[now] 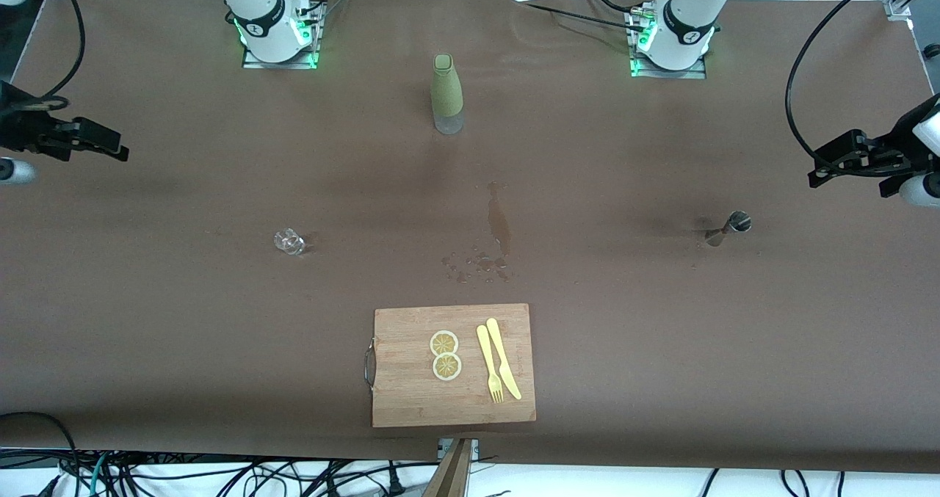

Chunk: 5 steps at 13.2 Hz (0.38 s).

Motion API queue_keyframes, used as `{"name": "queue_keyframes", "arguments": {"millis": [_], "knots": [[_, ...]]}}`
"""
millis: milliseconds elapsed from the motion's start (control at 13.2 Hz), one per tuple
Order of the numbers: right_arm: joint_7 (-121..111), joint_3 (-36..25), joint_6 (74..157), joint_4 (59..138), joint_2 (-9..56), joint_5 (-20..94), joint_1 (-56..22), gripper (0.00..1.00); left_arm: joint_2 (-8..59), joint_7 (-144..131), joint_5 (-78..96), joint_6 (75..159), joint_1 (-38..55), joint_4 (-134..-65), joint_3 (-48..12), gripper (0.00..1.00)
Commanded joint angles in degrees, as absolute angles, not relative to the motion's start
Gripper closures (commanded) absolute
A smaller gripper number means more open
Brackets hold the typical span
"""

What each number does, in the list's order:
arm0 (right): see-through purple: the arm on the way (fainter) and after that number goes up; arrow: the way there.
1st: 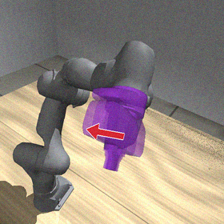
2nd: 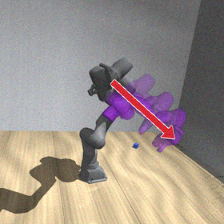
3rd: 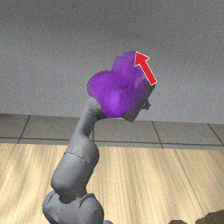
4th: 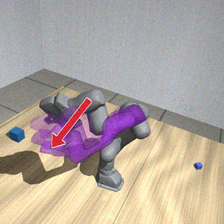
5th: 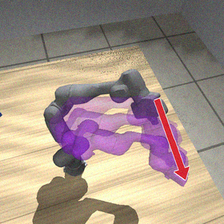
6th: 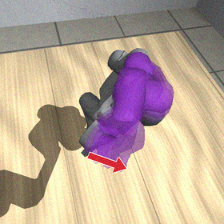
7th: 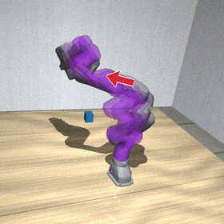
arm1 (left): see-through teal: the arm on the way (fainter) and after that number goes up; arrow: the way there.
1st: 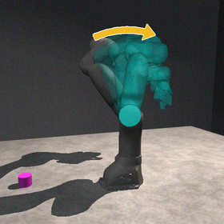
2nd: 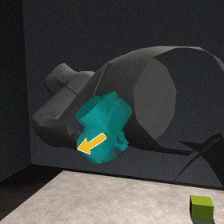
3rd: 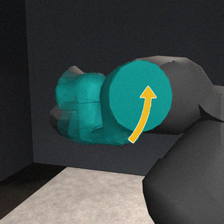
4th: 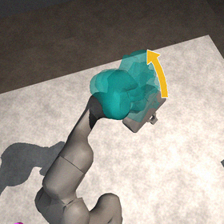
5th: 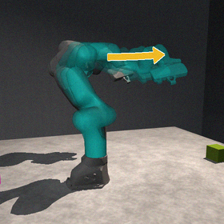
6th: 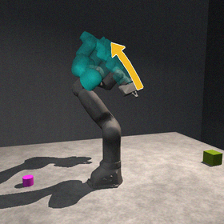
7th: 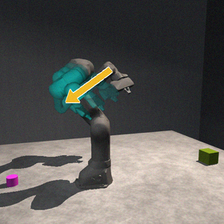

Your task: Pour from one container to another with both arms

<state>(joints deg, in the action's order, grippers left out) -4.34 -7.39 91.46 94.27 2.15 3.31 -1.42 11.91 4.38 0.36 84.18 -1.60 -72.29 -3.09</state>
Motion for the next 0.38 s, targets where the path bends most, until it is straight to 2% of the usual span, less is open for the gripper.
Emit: {"name": "queue_keyframes", "arguments": {"millis": [0, 151, 302], "knots": [[-3.87, -6.77, 90.09, 93.16, 1.76, 3.87, -0.97, 0.00, 8.18, 0.20, 1.05, 84.38, -1.32, -75.93, -3.08, 0.00], [-3.69, -6.16, 89.74, 93.16, 1.76, 2.74, -1.05, 0.00, 7.74, -4.99, 1.93, 84.38, -0.27, -76.55, -2.99, 0.00], [-3.17, -2.48, 89.56, 92.99, 1.76, -3.05, -1.05, 0.00, 8.00, -4.48, 2.02, 84.38, -0.26, -76.55, -2.81, 0.00]]}}
